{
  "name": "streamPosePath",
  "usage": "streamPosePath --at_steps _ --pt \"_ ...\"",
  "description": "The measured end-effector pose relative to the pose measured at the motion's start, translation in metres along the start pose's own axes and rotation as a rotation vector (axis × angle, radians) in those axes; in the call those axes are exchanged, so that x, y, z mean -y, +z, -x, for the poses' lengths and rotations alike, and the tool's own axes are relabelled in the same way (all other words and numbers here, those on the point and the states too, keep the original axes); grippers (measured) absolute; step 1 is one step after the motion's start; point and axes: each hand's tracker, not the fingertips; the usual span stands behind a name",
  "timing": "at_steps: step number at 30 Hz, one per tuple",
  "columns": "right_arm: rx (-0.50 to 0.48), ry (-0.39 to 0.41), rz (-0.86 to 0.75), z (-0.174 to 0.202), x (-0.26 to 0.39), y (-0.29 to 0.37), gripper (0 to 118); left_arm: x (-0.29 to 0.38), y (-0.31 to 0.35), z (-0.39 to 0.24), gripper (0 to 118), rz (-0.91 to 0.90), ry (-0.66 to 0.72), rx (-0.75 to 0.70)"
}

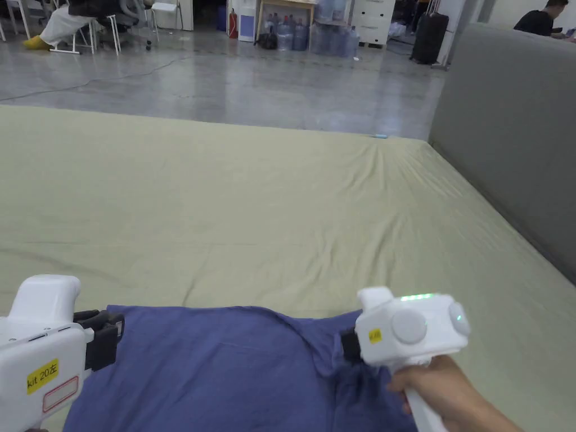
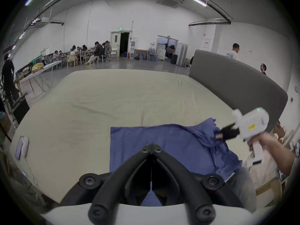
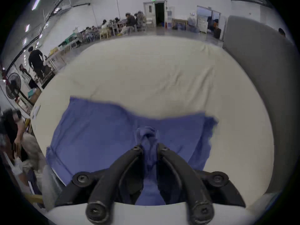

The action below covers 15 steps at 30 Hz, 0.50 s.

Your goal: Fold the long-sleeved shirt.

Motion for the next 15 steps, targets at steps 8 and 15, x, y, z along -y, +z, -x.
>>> streamPosePath --at_steps 8,15 --pt "-0.014 -0.091 -0.227 -0.02 0.037 0.088 83 0.012 0.027 0.003 0 -0.003 0.042 0.007" --pt "0.075 -0.082 -0.307 -0.022 0.101 0.156 0 0.035 0.044 0.002 0 0.008 0.072 0.011"
